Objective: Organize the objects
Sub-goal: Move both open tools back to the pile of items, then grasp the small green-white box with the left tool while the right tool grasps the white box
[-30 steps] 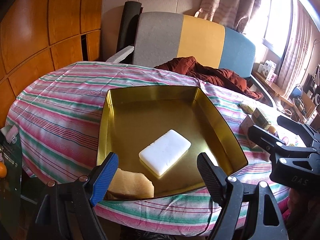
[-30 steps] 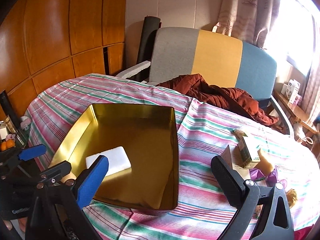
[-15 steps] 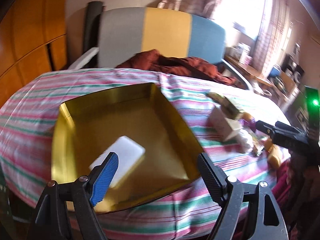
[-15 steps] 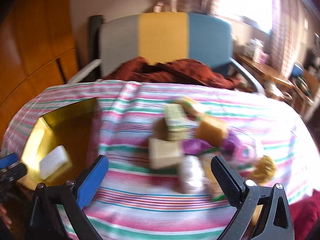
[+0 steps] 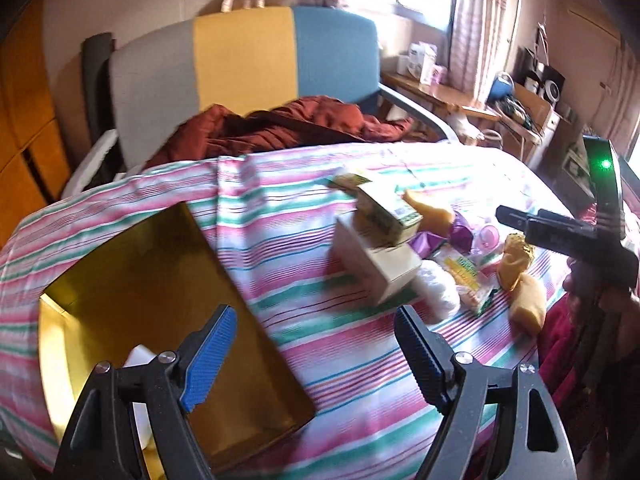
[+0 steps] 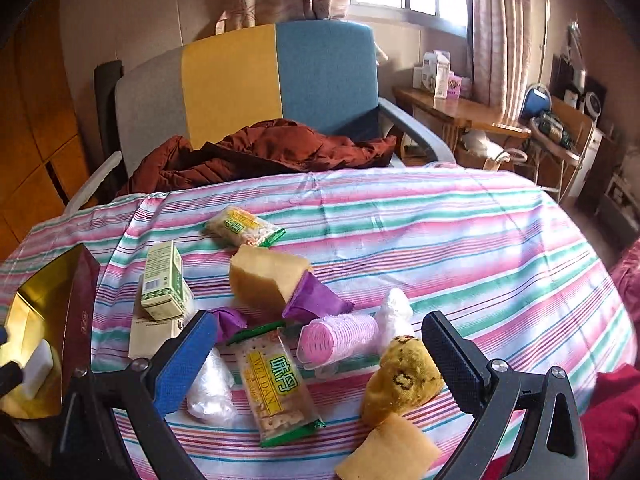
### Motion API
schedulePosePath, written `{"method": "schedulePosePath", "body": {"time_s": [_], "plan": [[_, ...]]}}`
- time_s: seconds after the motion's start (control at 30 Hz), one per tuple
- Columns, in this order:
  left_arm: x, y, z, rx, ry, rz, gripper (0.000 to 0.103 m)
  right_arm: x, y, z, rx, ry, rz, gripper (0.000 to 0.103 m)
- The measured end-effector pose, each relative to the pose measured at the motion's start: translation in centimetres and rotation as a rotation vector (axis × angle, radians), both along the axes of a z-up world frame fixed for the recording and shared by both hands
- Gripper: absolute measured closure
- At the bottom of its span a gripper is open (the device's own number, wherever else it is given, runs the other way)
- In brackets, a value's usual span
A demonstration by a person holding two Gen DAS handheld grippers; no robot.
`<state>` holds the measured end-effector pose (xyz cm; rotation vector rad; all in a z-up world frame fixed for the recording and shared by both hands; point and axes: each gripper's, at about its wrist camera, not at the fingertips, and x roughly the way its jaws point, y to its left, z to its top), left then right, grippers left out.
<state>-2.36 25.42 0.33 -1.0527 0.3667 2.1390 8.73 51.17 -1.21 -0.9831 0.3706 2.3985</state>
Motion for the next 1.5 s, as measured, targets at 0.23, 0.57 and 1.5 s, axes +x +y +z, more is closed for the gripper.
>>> {"method": "schedulePosePath", "body": {"time_s": [0.23,0.57,1.5], "plan": [[-1.1,5.2,0.3,0.015,-0.042,-0.042,0.022,0.8,2.0,-0.8,-0.102,0.036,-0.074,0.000],[-5.9,13.0,-1.6,-0.030,-0.221,0.014,0.039,1.7,3.4,-0.9,-0.200,0.071,-0.111,0.000],[-4.1,-1.1,-1.3,0.097,-0.121,0.076,0.073,-5.6,-6.0,-1.6,-0.088,-0.068,0.299,0.007]]}}
